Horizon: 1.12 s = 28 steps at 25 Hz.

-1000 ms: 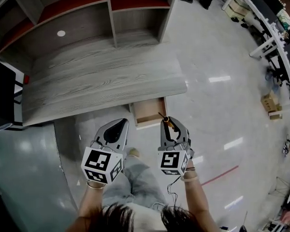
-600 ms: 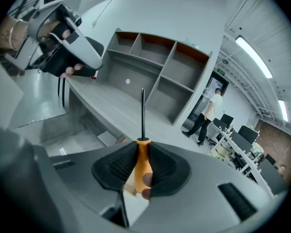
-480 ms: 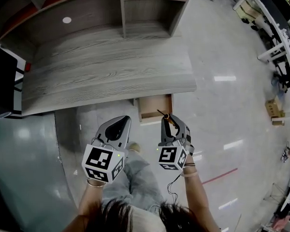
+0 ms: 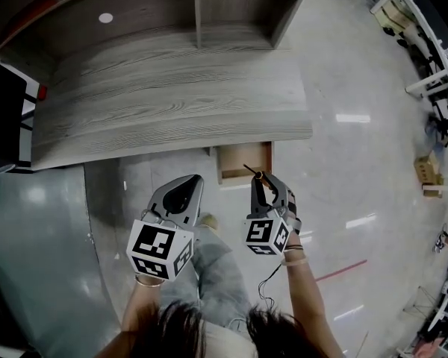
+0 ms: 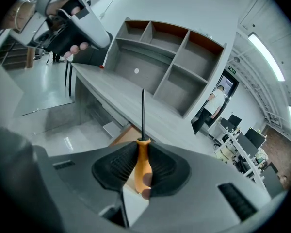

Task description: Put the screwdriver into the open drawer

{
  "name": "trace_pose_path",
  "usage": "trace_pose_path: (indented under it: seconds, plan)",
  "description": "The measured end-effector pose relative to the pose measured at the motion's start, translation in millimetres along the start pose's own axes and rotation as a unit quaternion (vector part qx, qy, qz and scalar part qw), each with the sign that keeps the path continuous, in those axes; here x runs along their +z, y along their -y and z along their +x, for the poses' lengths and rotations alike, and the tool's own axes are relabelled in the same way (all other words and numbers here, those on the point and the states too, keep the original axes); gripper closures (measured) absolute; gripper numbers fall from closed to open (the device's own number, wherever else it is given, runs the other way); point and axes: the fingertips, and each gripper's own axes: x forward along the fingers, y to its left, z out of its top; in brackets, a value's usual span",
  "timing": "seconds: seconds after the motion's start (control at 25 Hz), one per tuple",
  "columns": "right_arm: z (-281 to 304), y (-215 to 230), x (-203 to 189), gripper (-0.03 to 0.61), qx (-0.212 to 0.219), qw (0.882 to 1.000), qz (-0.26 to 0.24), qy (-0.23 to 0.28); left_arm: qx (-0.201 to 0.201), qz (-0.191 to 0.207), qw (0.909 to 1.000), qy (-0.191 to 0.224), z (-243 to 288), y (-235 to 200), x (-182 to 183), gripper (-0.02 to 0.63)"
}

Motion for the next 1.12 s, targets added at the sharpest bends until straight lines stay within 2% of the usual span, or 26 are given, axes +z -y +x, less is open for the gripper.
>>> trace_pose_path:
  seconds: [1.12]
  plan:
    - [68.4,-24.0,-48.6,0.492,0.04,0.998,-0.029,-0.031,0.015,-0.038,0.9989,-0.025,35.7,-16.0,-34.8,0.597]
